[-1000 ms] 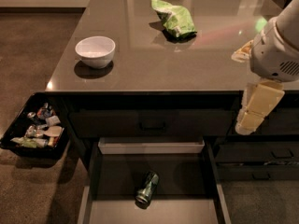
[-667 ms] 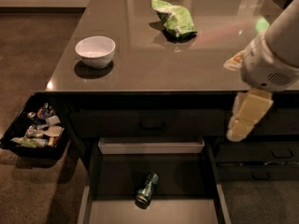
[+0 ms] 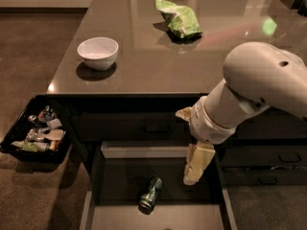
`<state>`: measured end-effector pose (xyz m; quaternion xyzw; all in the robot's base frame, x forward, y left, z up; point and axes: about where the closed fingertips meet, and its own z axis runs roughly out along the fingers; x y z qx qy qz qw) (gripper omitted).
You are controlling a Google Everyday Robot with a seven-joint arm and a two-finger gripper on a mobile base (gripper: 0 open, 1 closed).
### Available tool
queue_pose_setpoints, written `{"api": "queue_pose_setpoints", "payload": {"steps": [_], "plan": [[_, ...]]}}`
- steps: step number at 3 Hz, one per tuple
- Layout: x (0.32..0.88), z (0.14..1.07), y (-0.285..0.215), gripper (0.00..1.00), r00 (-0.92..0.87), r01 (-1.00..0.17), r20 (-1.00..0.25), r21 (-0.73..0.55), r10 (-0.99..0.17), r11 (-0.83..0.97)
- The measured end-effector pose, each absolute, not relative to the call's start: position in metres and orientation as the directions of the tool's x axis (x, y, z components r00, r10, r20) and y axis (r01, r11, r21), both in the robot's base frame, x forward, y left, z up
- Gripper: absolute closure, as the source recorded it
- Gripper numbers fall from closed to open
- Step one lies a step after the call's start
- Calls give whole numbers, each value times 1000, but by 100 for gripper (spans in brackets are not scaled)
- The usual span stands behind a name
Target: Pick green can from middle drawer and place on counter
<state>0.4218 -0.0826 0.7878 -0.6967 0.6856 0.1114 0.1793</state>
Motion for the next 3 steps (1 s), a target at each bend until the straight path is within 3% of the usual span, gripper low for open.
{"api": "queue_pose_setpoints", "payload": {"steps": [1, 3], "plan": [[422, 788, -83, 0, 35, -995, -401, -97, -915, 4], [440, 672, -54, 0, 102, -995, -458, -34, -883, -98]]}}
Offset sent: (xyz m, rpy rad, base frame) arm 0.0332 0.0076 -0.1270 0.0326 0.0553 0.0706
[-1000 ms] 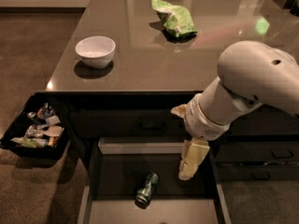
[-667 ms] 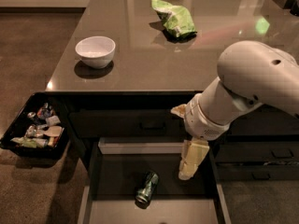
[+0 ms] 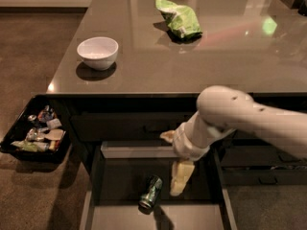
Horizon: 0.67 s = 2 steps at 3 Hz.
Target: Pick green can from middle drawer and place on counter
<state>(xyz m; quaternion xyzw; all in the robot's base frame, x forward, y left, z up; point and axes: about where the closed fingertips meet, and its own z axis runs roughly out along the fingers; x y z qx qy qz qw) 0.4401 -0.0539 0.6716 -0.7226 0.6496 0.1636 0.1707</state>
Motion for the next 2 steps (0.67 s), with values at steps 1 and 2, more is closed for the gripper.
{"api": "queue_pose_setpoints", "payload": {"steps": [1, 2], "plan": [[436, 606, -25, 0, 155, -981, -508, 24, -848, -194], [436, 606, -25, 0, 155, -981, -508, 24, -848, -194]]}}
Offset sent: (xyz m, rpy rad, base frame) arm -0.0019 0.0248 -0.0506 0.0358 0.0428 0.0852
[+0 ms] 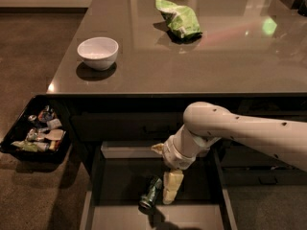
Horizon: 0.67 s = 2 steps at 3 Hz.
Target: Pick green can from middle drawer and place on counter
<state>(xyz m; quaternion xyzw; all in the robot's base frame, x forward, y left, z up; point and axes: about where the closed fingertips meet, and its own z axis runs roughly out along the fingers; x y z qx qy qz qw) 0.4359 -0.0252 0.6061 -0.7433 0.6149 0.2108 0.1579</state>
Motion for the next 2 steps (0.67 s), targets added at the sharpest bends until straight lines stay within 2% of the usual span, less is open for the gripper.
{"api": "queue_pose_setpoints", "payload": {"steps": [1, 2], "plan": [[437, 560, -21, 0, 162, -977, -525, 32, -836, -209], [448, 507, -13, 0, 203, -971, -489, 9, -848, -238]]}}
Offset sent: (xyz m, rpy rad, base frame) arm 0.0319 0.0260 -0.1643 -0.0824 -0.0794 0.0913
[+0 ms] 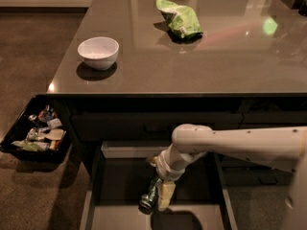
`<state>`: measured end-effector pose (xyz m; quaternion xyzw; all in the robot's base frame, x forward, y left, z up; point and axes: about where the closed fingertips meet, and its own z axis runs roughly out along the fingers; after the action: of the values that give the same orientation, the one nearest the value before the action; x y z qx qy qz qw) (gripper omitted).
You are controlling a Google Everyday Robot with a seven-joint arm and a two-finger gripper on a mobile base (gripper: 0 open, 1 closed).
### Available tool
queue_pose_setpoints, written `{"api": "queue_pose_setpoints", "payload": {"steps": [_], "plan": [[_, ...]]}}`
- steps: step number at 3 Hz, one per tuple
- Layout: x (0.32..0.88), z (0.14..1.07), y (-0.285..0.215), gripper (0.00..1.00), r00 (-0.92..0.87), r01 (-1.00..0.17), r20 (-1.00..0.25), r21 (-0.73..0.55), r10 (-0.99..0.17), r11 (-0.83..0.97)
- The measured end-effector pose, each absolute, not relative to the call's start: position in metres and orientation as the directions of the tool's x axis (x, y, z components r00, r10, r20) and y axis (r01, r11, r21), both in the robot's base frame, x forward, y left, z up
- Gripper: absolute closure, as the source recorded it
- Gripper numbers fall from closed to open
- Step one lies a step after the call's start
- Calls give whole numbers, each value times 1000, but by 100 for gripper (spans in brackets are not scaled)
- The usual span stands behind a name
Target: Pick green can from middle drawer and place on counter
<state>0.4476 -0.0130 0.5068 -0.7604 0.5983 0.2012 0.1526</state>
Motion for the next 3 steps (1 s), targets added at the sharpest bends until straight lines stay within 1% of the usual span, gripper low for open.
{"api": "queue_pose_setpoints", "payload": {"steps": [1, 2, 3], "plan": [[459, 470, 8, 0, 250, -963, -456, -23, -854, -269], [459, 470, 8, 0, 250, -963, -456, -23, -854, -269], [466, 441, 15, 0, 250, -961, -494, -24, -833, -274]]}}
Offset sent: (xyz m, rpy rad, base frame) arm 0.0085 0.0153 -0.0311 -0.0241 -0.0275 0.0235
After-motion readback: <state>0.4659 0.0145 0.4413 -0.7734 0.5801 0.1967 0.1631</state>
